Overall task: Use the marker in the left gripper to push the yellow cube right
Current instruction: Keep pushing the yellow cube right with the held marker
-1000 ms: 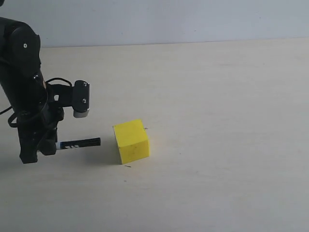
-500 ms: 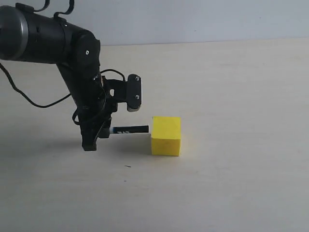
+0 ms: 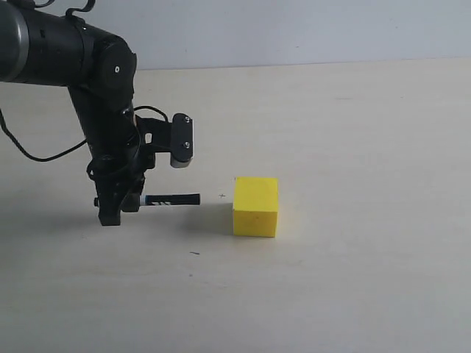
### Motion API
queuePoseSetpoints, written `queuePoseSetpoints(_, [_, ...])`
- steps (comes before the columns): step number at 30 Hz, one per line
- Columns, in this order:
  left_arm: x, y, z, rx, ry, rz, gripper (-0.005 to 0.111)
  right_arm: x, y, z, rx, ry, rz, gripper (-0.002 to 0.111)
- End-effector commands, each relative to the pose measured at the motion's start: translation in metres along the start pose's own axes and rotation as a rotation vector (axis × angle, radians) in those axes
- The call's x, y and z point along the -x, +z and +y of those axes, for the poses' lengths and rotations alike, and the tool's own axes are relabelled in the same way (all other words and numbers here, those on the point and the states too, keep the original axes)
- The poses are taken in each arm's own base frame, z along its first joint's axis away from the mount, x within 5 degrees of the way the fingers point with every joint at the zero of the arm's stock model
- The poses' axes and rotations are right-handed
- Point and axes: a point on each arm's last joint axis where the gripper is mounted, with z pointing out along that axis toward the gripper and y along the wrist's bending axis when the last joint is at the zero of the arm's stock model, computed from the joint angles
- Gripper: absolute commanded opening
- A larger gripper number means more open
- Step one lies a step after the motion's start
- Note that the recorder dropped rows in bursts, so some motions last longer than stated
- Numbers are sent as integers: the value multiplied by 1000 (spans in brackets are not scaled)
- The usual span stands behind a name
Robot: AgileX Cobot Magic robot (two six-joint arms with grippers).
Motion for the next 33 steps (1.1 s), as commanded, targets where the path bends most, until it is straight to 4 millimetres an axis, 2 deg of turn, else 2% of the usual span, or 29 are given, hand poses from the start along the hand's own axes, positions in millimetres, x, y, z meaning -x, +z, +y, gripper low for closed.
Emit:
queuePoseSetpoints(1, [4, -2, 3, 34, 1, -29, 0, 0, 0, 0, -1, -2, -11, 0])
queuePoseSetpoints(12, [5, -3, 5, 64, 43, -46, 0, 0, 0, 0, -1, -2, -11, 0])
queuePoseSetpoints(15, [13, -3, 3, 81, 65, -59, 0, 0, 0, 0, -1, -2, -11, 0])
queuePoseSetpoints(18, [27, -3, -3, 99, 106, -73, 0, 0, 0, 0, -1, -2, -11, 0])
queuePoseSetpoints(20, [46, -2, -6, 108, 137, -87, 0, 0, 0, 0, -1, -2, -11, 0])
queuePoseSetpoints(21, [65, -3, -8, 115, 151, -105, 0, 0, 0, 0, -1, -2, -11, 0])
queuePoseSetpoints(23, [90, -4, -10, 125, 195, -123, 0, 0, 0, 0, -1, -2, -11, 0])
queuePoseSetpoints(24, [93, -3, -8, 123, 198, -121, 0, 0, 0, 0, -1, -2, -11, 0])
queuePoseSetpoints(27, [84, -2, 1, 75, 118, -83, 0, 0, 0, 0, -1, -2, -11, 0])
queuePoseSetpoints(28, [72, 0, 3, 22, 99, -31, 0, 0, 0, 0, -1, -2, -11, 0])
queuePoseSetpoints(30, [61, 1, 4, -22, 81, 10, 0, 0, 0, 0, -1, -2, -11, 0])
queuePoseSetpoints(33, [67, 0, 1, -15, 96, 3, 0, 0, 0, 0, -1, -2, -11, 0])
